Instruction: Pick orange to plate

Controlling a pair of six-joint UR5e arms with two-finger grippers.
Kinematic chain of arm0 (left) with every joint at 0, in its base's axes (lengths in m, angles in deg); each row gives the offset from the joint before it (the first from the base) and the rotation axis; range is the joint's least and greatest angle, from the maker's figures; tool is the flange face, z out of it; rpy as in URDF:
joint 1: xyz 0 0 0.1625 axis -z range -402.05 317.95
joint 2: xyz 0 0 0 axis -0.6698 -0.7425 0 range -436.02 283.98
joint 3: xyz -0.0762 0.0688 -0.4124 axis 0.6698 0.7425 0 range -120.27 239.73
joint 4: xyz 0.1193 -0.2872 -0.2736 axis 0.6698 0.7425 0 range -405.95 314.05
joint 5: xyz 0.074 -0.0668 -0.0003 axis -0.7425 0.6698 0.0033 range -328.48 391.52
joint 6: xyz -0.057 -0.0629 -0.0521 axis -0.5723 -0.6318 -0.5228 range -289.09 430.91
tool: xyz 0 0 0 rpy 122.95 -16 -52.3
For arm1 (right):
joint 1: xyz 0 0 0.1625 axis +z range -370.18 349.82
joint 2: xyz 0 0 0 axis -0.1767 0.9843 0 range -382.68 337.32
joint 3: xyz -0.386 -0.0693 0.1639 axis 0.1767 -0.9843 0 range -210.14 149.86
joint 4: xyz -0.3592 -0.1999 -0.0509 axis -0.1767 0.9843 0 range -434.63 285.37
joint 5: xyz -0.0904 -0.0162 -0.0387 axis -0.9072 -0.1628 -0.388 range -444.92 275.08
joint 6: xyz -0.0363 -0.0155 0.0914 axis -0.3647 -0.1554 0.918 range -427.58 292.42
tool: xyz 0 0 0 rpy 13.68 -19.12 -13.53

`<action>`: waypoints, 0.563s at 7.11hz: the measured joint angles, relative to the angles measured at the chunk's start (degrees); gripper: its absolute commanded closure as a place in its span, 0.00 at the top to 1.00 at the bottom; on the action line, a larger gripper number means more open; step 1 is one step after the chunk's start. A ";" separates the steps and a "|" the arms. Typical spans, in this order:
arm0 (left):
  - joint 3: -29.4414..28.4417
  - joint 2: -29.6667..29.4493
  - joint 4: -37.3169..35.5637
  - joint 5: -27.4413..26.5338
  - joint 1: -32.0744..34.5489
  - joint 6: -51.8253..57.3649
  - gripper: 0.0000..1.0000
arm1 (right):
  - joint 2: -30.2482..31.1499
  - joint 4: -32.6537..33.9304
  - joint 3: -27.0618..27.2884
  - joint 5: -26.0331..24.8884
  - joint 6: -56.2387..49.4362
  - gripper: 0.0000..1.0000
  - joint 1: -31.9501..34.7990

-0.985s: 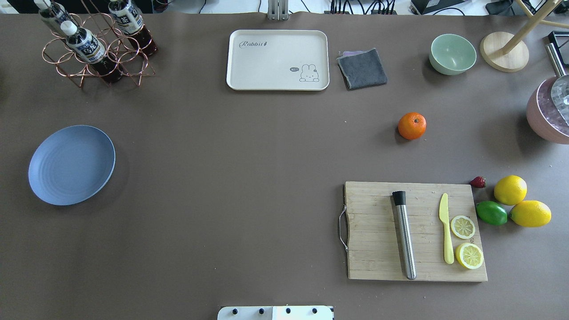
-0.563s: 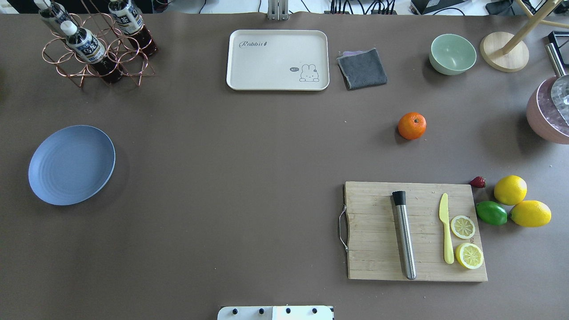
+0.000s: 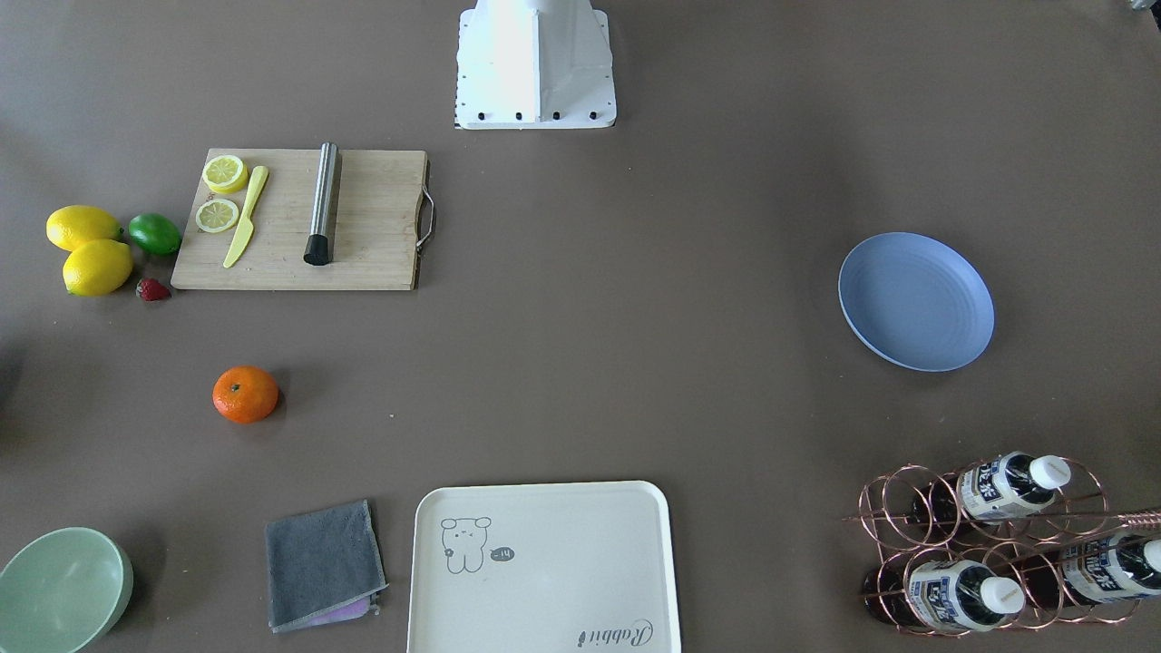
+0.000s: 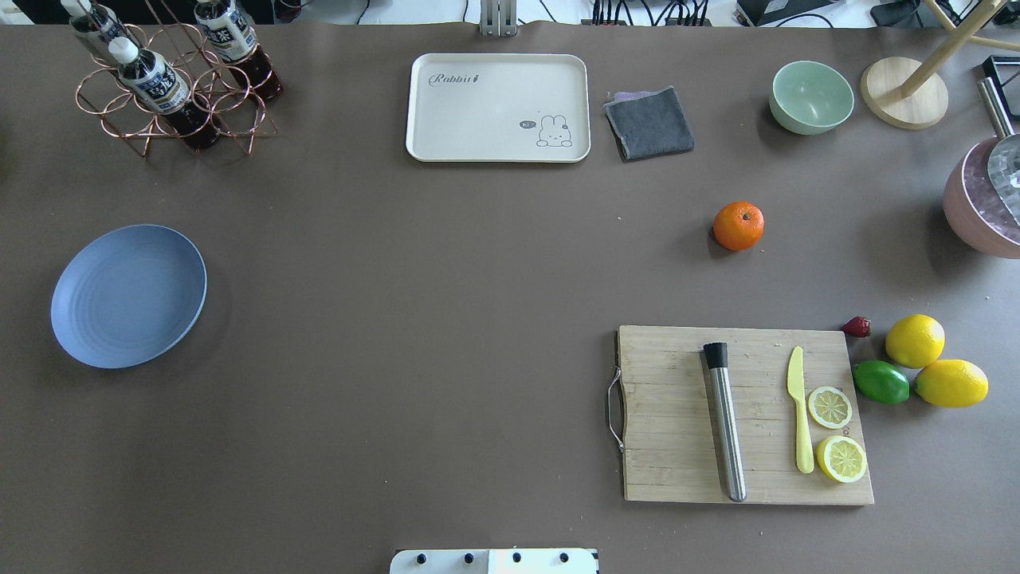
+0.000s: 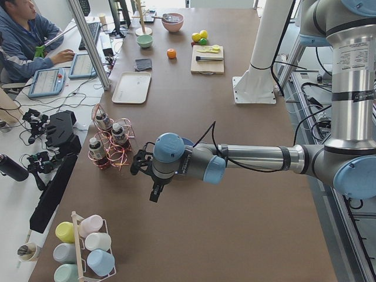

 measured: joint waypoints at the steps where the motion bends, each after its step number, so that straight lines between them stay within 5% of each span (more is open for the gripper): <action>1: -0.25 -1.00 2.46 0.14 -1.25 -3.14 1.00 | -0.19 -2.54 1.57 0.18 1.04 1.00 -0.72; 4: -1.08 -2.06 4.30 0.07 -5.94 -8.21 0.98 | -1.76 -5.04 7.91 -2.55 19.71 1.00 -11.10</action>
